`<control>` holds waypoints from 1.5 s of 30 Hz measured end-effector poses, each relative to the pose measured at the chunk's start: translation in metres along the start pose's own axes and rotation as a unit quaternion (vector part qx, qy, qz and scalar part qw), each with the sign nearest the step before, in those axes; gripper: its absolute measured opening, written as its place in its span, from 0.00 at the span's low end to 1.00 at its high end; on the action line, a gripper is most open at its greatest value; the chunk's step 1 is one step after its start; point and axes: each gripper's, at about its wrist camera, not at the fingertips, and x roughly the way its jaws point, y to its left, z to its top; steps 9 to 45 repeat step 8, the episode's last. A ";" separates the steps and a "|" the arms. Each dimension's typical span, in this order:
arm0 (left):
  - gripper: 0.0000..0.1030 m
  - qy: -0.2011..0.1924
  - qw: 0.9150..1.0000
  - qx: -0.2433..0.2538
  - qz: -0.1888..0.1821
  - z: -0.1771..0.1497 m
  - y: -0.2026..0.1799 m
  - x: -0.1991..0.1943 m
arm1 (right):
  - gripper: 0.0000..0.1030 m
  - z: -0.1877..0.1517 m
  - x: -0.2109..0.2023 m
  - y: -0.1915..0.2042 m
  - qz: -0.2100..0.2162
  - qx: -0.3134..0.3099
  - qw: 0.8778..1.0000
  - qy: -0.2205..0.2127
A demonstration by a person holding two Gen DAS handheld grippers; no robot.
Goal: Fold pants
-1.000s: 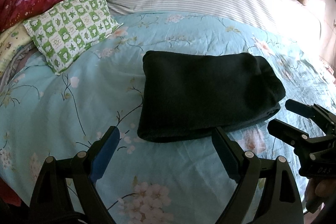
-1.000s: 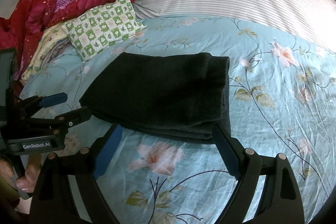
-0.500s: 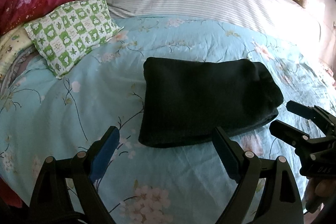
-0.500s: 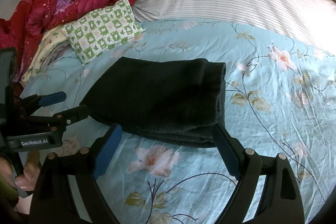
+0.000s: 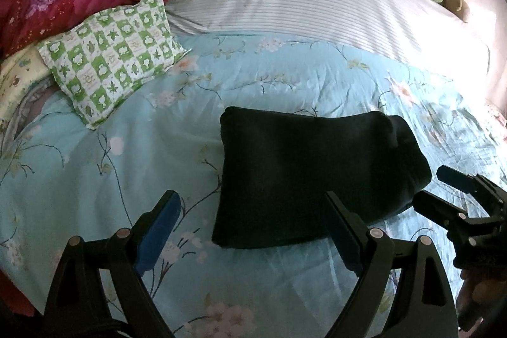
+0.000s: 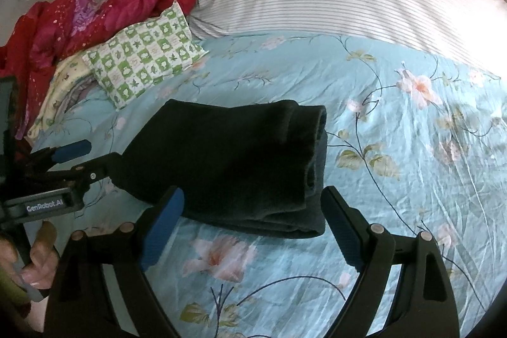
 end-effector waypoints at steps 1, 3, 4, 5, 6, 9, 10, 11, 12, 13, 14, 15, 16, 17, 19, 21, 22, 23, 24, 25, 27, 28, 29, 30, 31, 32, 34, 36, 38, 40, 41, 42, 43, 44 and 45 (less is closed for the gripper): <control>0.88 0.002 1.000 0.000 0.001 0.001 0.000 0.002 | 0.86 0.000 -0.001 -0.001 0.001 0.001 1.000 -0.001; 0.88 0.004 1.000 -0.001 0.009 0.002 -0.002 0.004 | 0.86 0.000 -0.002 -0.002 0.002 0.003 1.000 -0.002; 0.88 0.004 1.000 -0.001 0.013 0.003 -0.004 0.004 | 0.86 0.001 -0.003 -0.004 0.003 0.004 1.000 -0.003; 0.87 0.003 1.000 0.000 0.018 0.003 -0.005 0.005 | 0.86 0.001 -0.004 -0.005 0.005 0.007 1.000 -0.004; 0.87 0.003 1.000 0.002 0.022 0.004 -0.008 0.005 | 0.86 0.002 -0.004 -0.006 0.009 0.009 1.000 -0.005; 0.87 0.004 1.000 0.006 0.026 0.004 -0.011 0.005 | 0.89 0.002 -0.004 -0.008 0.013 0.013 1.000 -0.004; 0.87 0.004 1.000 0.006 0.026 0.004 -0.011 0.005 | 0.89 0.002 -0.004 -0.008 0.013 0.013 1.000 -0.004; 0.87 0.004 1.000 0.006 0.026 0.004 -0.011 0.005 | 0.89 0.002 -0.004 -0.008 0.013 0.013 1.000 -0.004; 0.87 0.004 1.000 0.006 0.026 0.004 -0.011 0.005 | 0.89 0.002 -0.004 -0.008 0.013 0.013 1.000 -0.004; 0.87 0.004 1.000 0.006 0.026 0.004 -0.011 0.005 | 0.89 0.002 -0.004 -0.008 0.013 0.013 1.000 -0.004; 0.87 0.004 1.000 0.006 0.026 0.004 -0.011 0.005 | 0.89 0.002 -0.004 -0.008 0.013 0.013 1.000 -0.004; 0.87 0.004 1.000 0.006 0.026 0.004 -0.011 0.005 | 0.89 0.002 -0.004 -0.008 0.013 0.013 1.000 -0.004; 0.87 0.004 1.000 0.006 0.026 0.004 -0.011 0.005 | 0.89 0.002 -0.004 -0.008 0.013 0.013 1.000 -0.004; 0.87 0.004 1.000 0.006 0.026 0.004 -0.011 0.005 | 0.89 0.002 -0.004 -0.008 0.013 0.013 1.000 -0.004; 0.87 0.004 1.000 0.006 0.026 0.004 -0.011 0.005 | 0.89 0.002 -0.004 -0.008 0.013 0.013 1.000 -0.004; 0.87 0.004 1.000 0.006 0.026 0.004 -0.011 0.005 | 0.89 0.002 -0.004 -0.008 0.013 0.013 1.000 -0.004; 0.87 0.004 1.000 0.006 0.026 0.004 -0.011 0.005 | 0.89 0.002 -0.004 -0.008 0.013 0.013 1.000 -0.004; 0.87 0.004 1.000 0.006 0.026 0.004 -0.011 0.005 | 0.89 0.002 -0.004 -0.008 0.013 0.013 1.000 -0.004; 0.87 0.004 1.000 0.006 0.026 0.004 -0.011 0.005 | 0.89 0.002 -0.004 -0.008 0.013 0.013 1.000 -0.004; 0.87 0.004 1.000 0.006 0.026 0.004 -0.011 0.005 | 0.89 0.002 -0.004 -0.008 0.013 0.013 1.000 -0.004; 0.87 0.004 1.000 0.006 0.026 0.004 -0.011 0.005 | 0.89 0.002 -0.004 -0.008 0.013 0.013 1.000 -0.004; 0.87 0.004 1.000 0.006 0.026 0.004 -0.011 0.005 | 0.89 0.002 -0.004 -0.008 0.013 0.013 1.000 -0.004; 0.87 0.004 1.000 0.006 0.026 0.004 -0.011 0.005 | 0.89 0.002 -0.004 -0.008 0.013 0.013 1.000 -0.004; 0.87 0.004 1.000 0.006 0.026 0.004 -0.011 0.005 | 0.89 0.002 -0.004 -0.008 0.013 0.013 1.000 -0.004; 0.87 0.004 1.000 0.006 0.026 0.004 -0.011 0.005 | 0.89 0.002 -0.004 -0.008 0.013 0.013 1.000 -0.004; 0.87 0.004 1.000 0.006 0.026 0.004 -0.011 0.005 | 0.89 0.002 -0.004 -0.008 0.013 0.013 1.000 -0.004; 0.87 0.004 1.000 0.006 0.026 0.004 -0.011 0.005 | 0.89 0.002 -0.004 -0.008 0.013 0.013 1.000 -0.004; 0.87 0.004 1.000 0.006 0.026 0.004 -0.011 0.005 | 0.89 0.002 -0.004 -0.008 0.013 0.013 1.000 -0.004; 0.87 0.004 1.000 0.006 0.026 0.004 -0.011 0.005 | 0.89 0.002 -0.004 -0.008 0.013 0.013 1.000 -0.004; 0.87 0.004 1.000 0.006 0.026 0.004 -0.011 0.005 | 0.89 0.002 -0.004 -0.008 0.013 0.013 1.000 -0.004; 0.87 0.004 1.000 0.006 0.026 0.004 -0.011 0.005 | 0.89 0.002 -0.004 -0.008 0.013 0.013 1.000 -0.004; 0.87 0.004 1.000 0.006 0.026 0.004 -0.011 0.005 | 0.89 0.002 -0.004 -0.008 0.013 0.013 1.000 -0.004; 0.87 0.004 1.000 0.006 0.026 0.004 -0.011 0.005 | 0.89 0.002 -0.004 -0.008 0.013 0.013 1.000 -0.004; 0.87 0.004 1.000 0.006 0.026 0.004 -0.011 0.005 | 0.89 0.002 -0.004 -0.008 0.013 0.013 1.000 -0.004; 0.87 0.004 1.000 0.006 0.026 0.004 -0.011 0.005 | 0.89 0.002 -0.004 -0.008 0.013 0.013 1.000 -0.004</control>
